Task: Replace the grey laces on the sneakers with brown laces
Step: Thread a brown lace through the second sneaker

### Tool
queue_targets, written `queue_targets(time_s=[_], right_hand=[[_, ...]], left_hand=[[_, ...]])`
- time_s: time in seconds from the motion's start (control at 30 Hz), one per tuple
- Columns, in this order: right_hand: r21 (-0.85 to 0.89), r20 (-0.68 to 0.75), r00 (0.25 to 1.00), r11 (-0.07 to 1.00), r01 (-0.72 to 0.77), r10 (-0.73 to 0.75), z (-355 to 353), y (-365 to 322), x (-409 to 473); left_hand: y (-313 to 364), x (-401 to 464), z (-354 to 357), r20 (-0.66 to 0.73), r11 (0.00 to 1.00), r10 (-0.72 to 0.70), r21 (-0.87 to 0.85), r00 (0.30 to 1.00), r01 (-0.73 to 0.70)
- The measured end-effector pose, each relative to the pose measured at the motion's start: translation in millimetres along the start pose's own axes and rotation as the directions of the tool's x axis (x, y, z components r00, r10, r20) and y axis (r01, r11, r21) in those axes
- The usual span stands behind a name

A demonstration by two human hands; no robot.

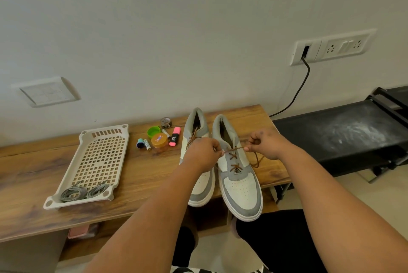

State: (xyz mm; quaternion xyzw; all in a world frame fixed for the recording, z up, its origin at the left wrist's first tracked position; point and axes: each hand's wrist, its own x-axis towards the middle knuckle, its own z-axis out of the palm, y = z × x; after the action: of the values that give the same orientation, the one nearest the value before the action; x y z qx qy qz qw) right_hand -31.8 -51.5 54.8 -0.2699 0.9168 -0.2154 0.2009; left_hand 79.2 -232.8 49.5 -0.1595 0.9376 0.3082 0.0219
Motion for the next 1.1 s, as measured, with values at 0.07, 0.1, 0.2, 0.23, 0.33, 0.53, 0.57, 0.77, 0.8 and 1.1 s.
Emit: queue_targets(time_s=[0.07, 0.1, 0.2, 0.23, 0.33, 0.53, 0.57, 0.77, 0.8, 1.1], right_hand=[[0.007, -0.014, 1.0, 1.0, -0.002, 0.002, 3.6, -3.8, 1.9], [0.014, -0.021, 1.0, 1.0, 0.003, -0.002, 4.5, -5.5, 2.9], [0.068, -0.024, 0.999, 0.997, 0.045, -0.044, 2.3, -11.9, 1.0], [0.077, -0.017, 0.998, 0.995, 0.059, -0.058, 1.8, -14.4, -0.8], [0.062, -0.016, 0.997, 0.995, 0.081, -0.08, 3.8, -16.5, -2.6], [0.158, -0.005, 0.997, 0.985, 0.073, -0.073, 6.6, -13.7, -5.3], [0.185, 0.003, 0.998, 0.981, 0.065, -0.067, 6.8, -12.8, -5.4], [0.248, 0.081, 0.995, 0.968, 0.028, -0.05, 10.0, -12.2, 2.0], [0.27, 0.099, 0.994, 0.963, 0.016, -0.044, 10.7, -12.1, 2.6], [0.44, 0.11, 0.994, 0.898, -0.025, -0.026, 17.5, -12.1, -1.7]], left_hand=[[-2.8, 0.5, -1.7, 0.031, 0.984, -0.005, 0.179, 1.0, 0.0], [-3.0, 0.1, -1.7, 0.03, 0.964, 0.006, 0.265, 1.0, -0.014], [-2.2, -1.9, 3.4, -0.019, 0.928, 0.1, 0.362, 0.995, -0.087], [-2.6, -2.5, 6.8, -0.03, 0.945, 0.12, 0.31, 0.992, -0.105], [-3.0, -2.4, 19.0, -0.075, 0.968, 0.168, 0.199, 0.983, -0.15], [-4.4, 2.1, 30.3, -0.149, 0.97, 0.216, 0.144, 0.965, -0.195], [-4.9, 2.7, 30.3, -0.155, 0.973, 0.217, 0.119, 0.964, -0.2], [-10.9, 4.5, 26.3, -0.157, 0.979, 0.197, -0.029, 0.968, -0.204], [-11.1, 4.6, 26.2, -0.155, 0.979, 0.189, -0.042, 0.97, -0.198], [-10.3, 7.0, 25.7, -0.139, 0.984, 0.095, -0.137, 0.986, -0.114]])
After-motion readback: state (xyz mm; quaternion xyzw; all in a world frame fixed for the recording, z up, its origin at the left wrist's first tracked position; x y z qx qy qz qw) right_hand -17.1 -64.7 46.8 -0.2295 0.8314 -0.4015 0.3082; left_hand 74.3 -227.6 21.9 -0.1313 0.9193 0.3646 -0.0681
